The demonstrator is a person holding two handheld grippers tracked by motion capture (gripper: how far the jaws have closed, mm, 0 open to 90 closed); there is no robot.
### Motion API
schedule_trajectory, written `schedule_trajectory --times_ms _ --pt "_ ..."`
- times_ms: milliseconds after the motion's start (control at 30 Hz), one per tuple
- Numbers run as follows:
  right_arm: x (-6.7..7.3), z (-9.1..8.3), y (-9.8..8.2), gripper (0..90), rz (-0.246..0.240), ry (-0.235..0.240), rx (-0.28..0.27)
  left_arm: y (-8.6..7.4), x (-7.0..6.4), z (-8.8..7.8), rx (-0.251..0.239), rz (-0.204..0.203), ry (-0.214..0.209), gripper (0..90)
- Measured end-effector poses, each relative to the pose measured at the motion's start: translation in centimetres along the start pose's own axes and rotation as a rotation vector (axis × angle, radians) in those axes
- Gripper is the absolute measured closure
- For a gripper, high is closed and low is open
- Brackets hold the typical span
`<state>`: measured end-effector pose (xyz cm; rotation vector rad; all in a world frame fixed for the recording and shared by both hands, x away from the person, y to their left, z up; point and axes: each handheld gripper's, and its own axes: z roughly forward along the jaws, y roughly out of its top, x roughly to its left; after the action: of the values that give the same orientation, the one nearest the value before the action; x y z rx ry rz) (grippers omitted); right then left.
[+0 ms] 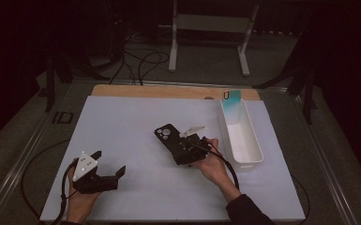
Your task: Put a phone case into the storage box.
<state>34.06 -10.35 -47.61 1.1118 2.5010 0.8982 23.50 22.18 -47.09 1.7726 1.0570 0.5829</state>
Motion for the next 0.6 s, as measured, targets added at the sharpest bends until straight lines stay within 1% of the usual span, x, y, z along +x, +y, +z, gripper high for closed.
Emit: schedule_trajectory --times_ms 33,100,267,333,367,500,600 --pt "0.1 -0.8 0.2 15.4 -0.001 0.011 -0.030 0.3 0.0 0.0 -0.004 -0.008 -0.005 0.1" --pt "0.3 -1.3 0.3 15.4 -0.002 0.017 -0.052 0.8 -0.1 0.2 -0.006 -0.011 -0.019 0.1" --pt "0.6 -2.7 0.6 15.3 -0.019 0.020 -0.115 2.4 -0.8 0.9 0.001 -0.001 -0.042 0.1" --pt "0.8 -3.1 0.7 15.3 -0.036 0.016 -0.135 3.0 -1.1 1.2 0.004 0.009 -0.050 0.1" --pt "0.9 -3.3 0.8 15.3 -0.036 0.016 -0.144 3.3 -1.3 1.4 0.005 0.014 -0.054 0.1" --pt "1.3 -3.8 0.9 15.3 -0.051 0.034 -0.174 4.3 -1.7 2.3 0.008 0.024 -0.066 0.1" --pt "1.6 -4.0 0.9 15.2 -0.062 0.044 -0.189 4.9 -1.7 3.1 0.008 0.008 -0.082 0.1"
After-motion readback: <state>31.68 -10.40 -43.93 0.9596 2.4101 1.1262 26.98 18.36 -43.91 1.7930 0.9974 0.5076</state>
